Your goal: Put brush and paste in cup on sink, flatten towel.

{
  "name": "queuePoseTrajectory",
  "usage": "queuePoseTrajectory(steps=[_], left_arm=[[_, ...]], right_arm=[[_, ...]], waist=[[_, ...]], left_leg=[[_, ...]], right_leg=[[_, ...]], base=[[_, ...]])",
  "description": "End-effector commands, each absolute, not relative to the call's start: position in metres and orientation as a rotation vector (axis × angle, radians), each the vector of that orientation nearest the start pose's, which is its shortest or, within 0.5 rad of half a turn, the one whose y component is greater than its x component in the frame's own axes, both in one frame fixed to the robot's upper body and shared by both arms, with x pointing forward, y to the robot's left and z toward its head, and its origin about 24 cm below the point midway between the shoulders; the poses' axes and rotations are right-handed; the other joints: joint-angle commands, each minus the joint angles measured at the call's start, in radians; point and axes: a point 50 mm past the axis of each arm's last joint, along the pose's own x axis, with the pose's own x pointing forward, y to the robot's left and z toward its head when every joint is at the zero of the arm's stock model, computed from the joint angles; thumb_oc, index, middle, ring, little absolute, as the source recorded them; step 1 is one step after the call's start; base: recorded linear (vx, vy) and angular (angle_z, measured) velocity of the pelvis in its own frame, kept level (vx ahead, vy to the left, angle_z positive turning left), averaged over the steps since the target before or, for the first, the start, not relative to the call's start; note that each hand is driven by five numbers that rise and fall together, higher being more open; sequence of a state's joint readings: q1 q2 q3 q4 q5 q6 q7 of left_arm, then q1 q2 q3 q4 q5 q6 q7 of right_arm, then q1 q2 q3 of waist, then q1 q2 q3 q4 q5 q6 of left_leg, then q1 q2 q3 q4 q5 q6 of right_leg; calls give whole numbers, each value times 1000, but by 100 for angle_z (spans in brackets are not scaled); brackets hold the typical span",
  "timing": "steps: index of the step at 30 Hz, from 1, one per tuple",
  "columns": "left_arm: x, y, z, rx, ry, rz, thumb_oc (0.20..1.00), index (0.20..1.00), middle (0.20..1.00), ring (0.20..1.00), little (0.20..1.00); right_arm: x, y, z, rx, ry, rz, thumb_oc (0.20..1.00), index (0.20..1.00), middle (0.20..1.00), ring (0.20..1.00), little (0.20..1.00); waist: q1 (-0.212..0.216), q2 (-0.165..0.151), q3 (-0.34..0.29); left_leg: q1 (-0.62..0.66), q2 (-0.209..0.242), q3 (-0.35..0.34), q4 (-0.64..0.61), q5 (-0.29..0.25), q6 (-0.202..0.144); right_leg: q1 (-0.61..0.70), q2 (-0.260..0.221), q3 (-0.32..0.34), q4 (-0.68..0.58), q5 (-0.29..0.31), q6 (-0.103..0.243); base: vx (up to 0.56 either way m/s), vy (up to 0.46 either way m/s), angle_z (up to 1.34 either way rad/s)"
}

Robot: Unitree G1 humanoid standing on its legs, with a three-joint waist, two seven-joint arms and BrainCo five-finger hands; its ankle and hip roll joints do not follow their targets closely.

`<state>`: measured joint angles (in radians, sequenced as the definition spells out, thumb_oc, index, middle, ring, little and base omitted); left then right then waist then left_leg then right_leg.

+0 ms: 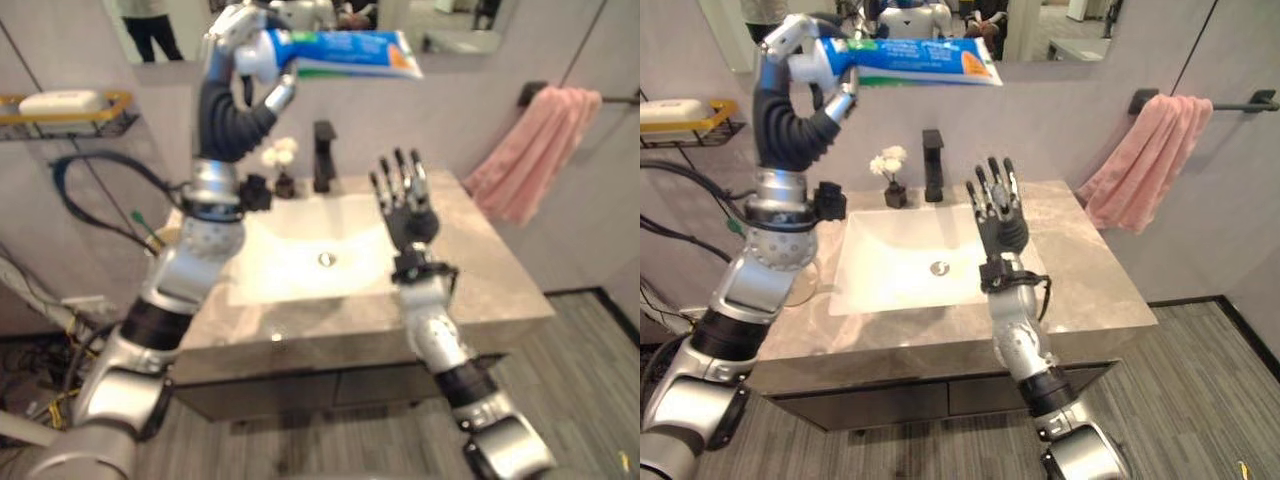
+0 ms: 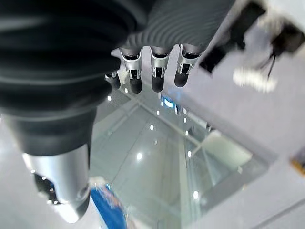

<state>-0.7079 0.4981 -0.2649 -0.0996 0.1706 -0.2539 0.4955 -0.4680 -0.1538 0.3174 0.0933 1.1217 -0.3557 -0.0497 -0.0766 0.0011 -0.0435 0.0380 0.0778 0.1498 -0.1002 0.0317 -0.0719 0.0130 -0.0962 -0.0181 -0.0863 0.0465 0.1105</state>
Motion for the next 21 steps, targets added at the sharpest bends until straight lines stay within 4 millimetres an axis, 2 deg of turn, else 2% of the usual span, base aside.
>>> queuePoseTrajectory(steps=[1, 8, 16, 21], left_arm=[[272, 106, 333, 265, -1386, 73, 200, 200, 200, 200, 200], [262, 101, 333, 59, -1406, 7, 200, 200, 200, 200, 200], [256, 100, 330, -4, -1417, -17, 200, 200, 200, 200, 200], [254, 103, 324, -32, -1401, -40, 200, 200, 200, 200, 200]], right_arm=[[315, -87, 211, 1063, -600, 445, 1000, 1000, 1000, 1000, 1000], [313, -71, 239, 1124, -684, 538, 1000, 1000, 1000, 1000, 1000], [305, -68, 260, 1155, -779, 578, 1000, 1000, 1000, 1000, 1000], [293, -67, 276, 1108, -863, 658, 1000, 1000, 1000, 1000, 1000]], waist=[[14, -48, -17], [29, -45, -19], [34, -38, -17], [38, -38, -15]], left_leg=[[21, 22, -15, 13, -74, 24], [6, 24, -18, 13, -72, 20], [4, 24, -21, 13, -73, 18], [5, 24, -24, 13, -74, 18]], right_leg=[[9, -52, -26, -1, 15, 3], [-7, -49, -24, -1, 13, 1], [-6, -46, -27, -1, 11, -1], [-3, -46, -32, -1, 8, -2]], base=[[0, 0, 0], [46, -12, 0], [45, -1, 1], [51, 2, 1]])
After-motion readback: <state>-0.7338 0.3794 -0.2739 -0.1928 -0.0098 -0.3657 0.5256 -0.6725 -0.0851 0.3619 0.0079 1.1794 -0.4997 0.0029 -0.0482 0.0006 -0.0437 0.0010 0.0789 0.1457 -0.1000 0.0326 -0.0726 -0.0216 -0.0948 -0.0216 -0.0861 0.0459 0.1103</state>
